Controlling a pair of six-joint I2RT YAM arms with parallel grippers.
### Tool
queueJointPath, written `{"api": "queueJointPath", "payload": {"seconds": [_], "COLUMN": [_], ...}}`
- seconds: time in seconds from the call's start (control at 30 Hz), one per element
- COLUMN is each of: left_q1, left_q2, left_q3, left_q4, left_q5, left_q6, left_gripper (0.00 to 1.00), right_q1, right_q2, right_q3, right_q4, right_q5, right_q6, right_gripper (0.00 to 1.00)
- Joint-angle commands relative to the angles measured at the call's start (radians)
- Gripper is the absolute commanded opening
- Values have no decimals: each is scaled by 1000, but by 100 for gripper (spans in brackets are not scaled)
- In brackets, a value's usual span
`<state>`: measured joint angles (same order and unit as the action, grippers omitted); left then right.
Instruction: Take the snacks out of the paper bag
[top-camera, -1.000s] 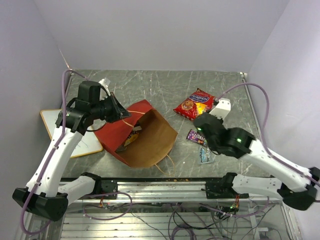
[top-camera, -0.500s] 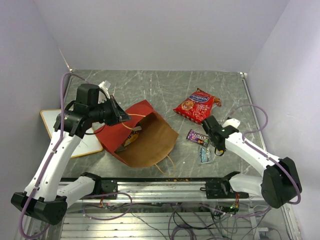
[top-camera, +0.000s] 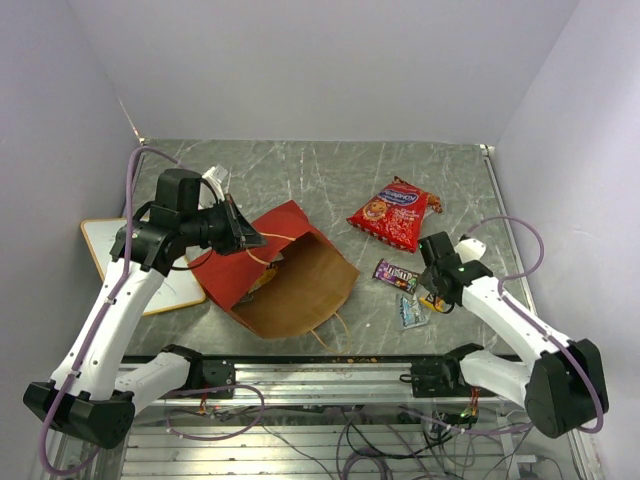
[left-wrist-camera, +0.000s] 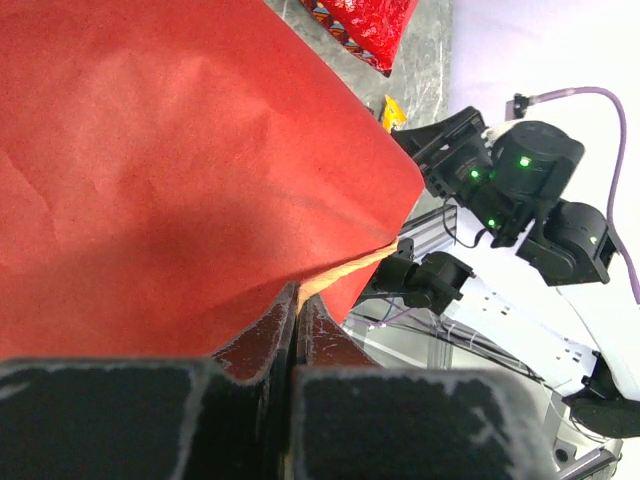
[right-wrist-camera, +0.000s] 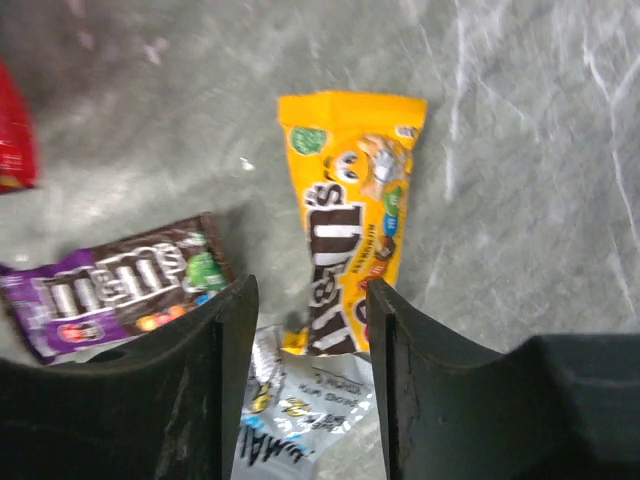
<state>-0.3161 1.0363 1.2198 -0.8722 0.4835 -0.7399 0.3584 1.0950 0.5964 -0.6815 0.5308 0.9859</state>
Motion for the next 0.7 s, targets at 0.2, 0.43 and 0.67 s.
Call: {"api": "queueJointPath", "payload": {"seconds": [0.2, 0.43, 0.67], "left_q1": [2, 2, 2], "left_q2": [9, 28, 18], "left_q3": [-11, -6, -13], "left_q4": [31, 56, 70], "left_q5": [1, -12, -46], "left_q6": [5, 0, -18], "left_gripper": [7, 7, 7], "right_q1": [-7, 5, 221], "right_q2": [-189, -277, -278], "right_q3": [123, 103, 12], "right_q4": [216, 541, 853], "right_q5": [-326, -796, -1092], "right_q6": [-434, -586, -807], "right_gripper": [64, 64, 64]}}
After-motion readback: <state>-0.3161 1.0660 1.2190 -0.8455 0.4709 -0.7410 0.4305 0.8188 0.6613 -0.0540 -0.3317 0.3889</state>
